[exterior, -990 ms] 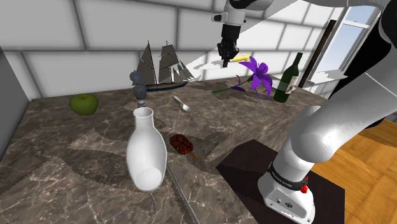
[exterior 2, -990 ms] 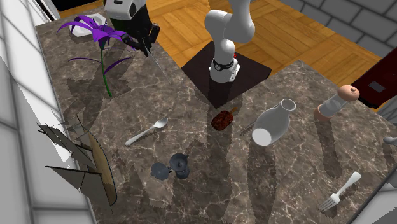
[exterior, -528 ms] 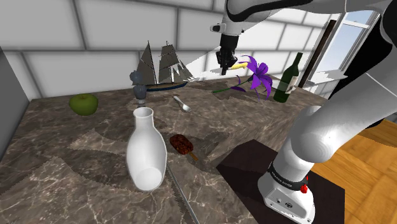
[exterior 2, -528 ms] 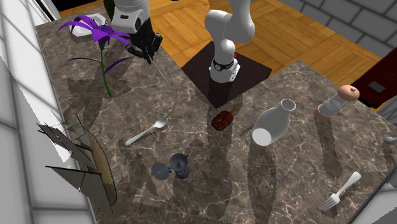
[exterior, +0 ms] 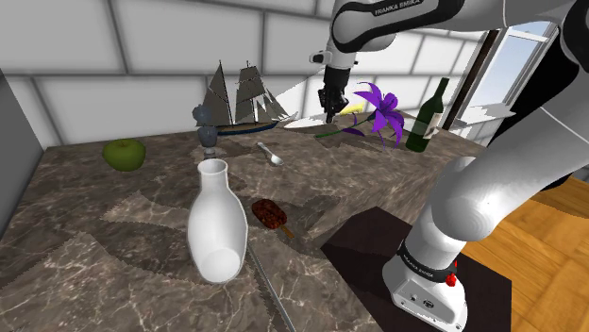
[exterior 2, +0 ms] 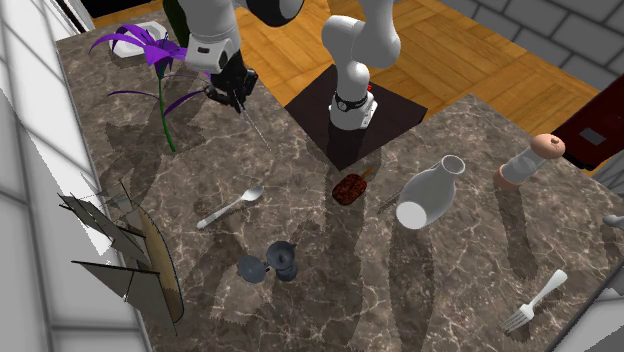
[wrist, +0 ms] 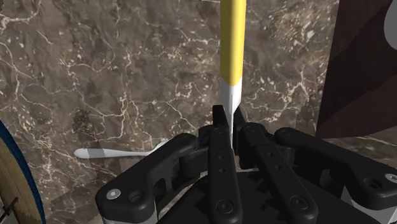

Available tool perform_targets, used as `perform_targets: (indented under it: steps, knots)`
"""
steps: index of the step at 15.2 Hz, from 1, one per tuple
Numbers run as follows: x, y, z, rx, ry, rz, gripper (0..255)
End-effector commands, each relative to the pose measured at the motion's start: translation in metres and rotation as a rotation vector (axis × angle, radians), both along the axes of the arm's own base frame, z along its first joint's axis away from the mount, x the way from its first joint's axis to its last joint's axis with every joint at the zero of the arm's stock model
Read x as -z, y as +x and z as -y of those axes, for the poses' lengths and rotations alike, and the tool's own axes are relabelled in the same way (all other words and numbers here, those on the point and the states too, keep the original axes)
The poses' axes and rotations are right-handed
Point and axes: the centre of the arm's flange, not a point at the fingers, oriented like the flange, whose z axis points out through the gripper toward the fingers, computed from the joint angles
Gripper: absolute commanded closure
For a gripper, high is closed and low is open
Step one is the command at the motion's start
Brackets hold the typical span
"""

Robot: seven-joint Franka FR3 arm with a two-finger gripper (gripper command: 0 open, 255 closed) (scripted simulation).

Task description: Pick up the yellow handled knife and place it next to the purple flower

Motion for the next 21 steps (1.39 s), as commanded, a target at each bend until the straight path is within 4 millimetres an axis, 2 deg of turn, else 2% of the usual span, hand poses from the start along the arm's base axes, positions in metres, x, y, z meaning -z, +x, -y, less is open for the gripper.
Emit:
perform_targets:
  steps: [1, 21]
  knots:
    - [0.011, -0.001, 0.0, 0.0, 0.0, 0.001, 255]
    - [0.116, -0.001, 0.0, 0.0, 0.0, 0.001, 255]
